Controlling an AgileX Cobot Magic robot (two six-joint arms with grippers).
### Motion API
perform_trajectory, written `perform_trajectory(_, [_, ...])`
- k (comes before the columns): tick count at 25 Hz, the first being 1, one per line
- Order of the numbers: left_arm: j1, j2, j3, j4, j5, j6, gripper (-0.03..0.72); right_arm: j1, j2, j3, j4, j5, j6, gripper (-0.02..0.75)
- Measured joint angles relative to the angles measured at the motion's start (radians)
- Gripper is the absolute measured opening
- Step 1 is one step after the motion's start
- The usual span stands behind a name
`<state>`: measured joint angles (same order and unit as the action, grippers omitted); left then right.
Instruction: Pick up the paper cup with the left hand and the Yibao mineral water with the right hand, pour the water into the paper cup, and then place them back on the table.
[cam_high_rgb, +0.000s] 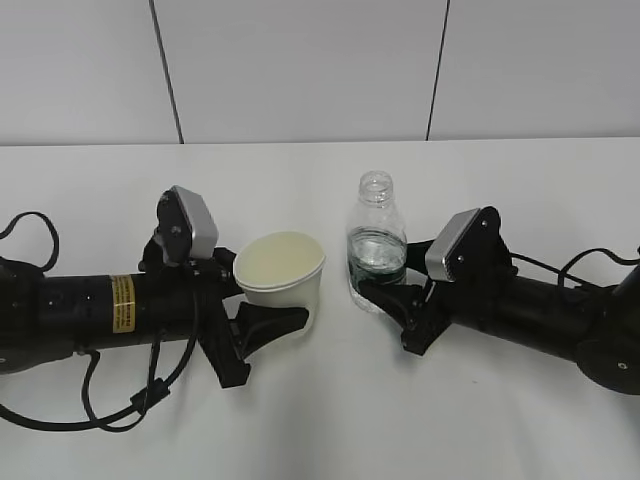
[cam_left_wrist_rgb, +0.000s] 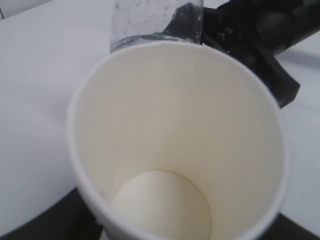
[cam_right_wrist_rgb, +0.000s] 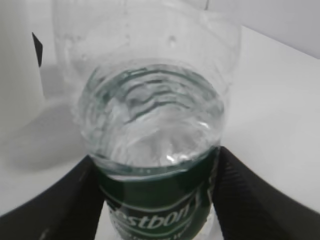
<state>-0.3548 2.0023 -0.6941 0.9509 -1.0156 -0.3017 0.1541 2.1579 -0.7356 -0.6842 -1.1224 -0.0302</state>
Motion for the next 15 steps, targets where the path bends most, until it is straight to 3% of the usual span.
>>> perform_trajectory(15, [-0.077, 0.080, -0.086, 0.031, 0.027, -0.020, 0.434, 0.000, -0.049, 0.000, 0.111, 0.004, -0.209, 0.456])
